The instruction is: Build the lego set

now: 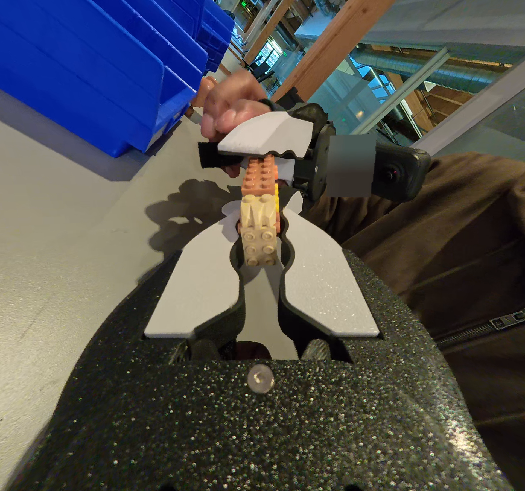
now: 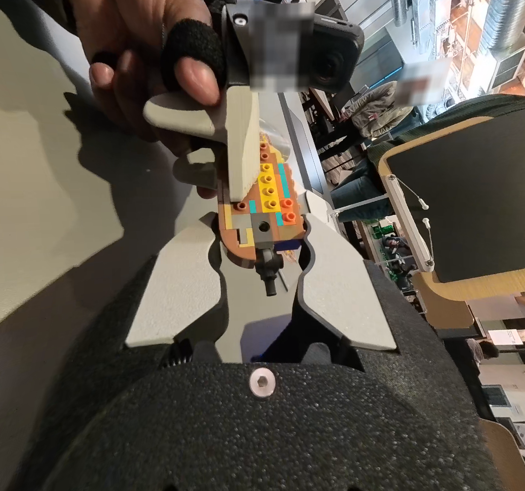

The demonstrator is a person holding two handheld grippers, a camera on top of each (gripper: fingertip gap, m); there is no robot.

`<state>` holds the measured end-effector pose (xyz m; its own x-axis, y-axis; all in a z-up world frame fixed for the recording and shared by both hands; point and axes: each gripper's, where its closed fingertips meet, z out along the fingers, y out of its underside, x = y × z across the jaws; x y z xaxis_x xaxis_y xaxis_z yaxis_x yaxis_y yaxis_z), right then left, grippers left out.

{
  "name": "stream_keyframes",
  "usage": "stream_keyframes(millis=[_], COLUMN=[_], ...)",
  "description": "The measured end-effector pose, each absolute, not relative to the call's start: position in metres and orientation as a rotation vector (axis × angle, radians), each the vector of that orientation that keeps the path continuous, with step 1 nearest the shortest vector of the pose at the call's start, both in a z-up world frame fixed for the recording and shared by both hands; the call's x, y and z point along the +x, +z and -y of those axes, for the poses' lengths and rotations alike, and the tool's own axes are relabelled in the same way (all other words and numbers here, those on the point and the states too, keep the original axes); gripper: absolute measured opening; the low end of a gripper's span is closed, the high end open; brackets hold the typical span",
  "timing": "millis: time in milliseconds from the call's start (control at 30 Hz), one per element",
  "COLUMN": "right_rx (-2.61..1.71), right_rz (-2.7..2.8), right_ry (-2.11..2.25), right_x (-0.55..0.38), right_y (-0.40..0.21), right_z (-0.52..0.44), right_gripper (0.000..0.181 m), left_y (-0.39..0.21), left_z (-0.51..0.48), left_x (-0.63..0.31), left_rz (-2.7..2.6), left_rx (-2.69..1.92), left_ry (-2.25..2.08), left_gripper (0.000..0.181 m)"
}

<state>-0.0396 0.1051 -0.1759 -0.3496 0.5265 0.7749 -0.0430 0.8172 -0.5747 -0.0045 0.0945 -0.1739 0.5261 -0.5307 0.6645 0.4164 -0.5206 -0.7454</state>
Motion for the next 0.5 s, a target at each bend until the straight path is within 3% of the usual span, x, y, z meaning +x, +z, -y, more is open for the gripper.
stream_keyframes(millis=[233, 500], right_rx=[-0.438, -0.854], right_rz=[1.847, 1.922], right_ry=[0.642, 1.156], right_x=[-0.044, -0.036], right_y=[-0.179, -0.179], right_z=[-0.111, -0.114], right_gripper=[0.053, 0.073], left_y=[-0.176, -0.177], left_z=[-0.100, -0.107], left_x=[-0.010, -0.040], left_rz=[-0.129, -0.482], left_rx=[-1.790, -1.810], left_ry=[-1.025, -0.165], left_gripper=[0.022, 0.022])
